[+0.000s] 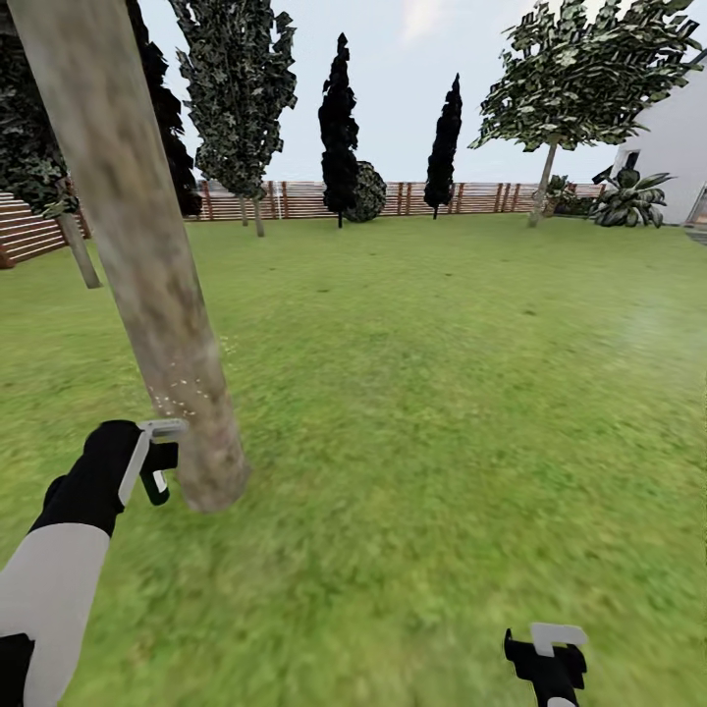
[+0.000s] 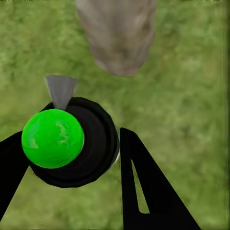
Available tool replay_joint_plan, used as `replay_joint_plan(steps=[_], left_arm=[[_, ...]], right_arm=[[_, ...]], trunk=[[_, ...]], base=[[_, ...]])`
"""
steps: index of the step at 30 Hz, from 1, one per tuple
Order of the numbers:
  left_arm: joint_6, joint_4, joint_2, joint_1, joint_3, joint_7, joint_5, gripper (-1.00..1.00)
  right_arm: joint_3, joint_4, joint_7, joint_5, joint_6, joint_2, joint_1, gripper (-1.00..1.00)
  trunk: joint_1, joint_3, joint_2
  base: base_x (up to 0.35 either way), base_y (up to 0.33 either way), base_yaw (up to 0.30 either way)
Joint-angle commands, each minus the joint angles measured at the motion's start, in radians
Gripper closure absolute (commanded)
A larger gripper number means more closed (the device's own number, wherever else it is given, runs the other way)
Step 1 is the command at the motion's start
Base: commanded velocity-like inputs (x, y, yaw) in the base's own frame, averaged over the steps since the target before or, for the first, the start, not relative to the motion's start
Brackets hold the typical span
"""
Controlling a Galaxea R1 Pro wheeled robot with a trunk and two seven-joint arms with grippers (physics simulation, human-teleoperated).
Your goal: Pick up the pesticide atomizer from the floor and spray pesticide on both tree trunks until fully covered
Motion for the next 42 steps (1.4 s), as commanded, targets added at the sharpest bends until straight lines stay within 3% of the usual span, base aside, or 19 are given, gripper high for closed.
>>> replay_joint_plan(steps=[1,14,32,42], left_arm=[[0.004,-0.001,0.000,-0.001,0.001,0.001,-0.001,1.00],[0.003,-0.001,0.000,-0.001,0.000,0.001,-0.002,1.00],[0.002,0.000,0.000,0.003,0.004,0.001,-0.002,1.00],[0.002,0.000,0.000,0.004,0.005,0.001,-0.002,1.00]], right_arm=[[-0.007,0.002,-0.003,0.011,-0.004,0.000,-0.001,-1.00],[-0.007,0.002,-0.003,0.010,-0.004,0.001,-0.001,-1.00],[-0.007,0.002,-0.003,0.010,-0.004,0.002,-0.001,-1.00],[-0.007,0.002,-0.002,0.011,-0.004,0.000,-0.001,-1.00]], trunk=[[0.000,-0.001,0.000],[0.000,-0.001,0.000],[0.000,-0.001,0.000],[0.000,-0.001,0.000]], base=[[0.090,-0.264,0.000],[0.090,-0.265,0.005],[0.078,-0.267,0.260],[0.002,-0.271,0.027]])
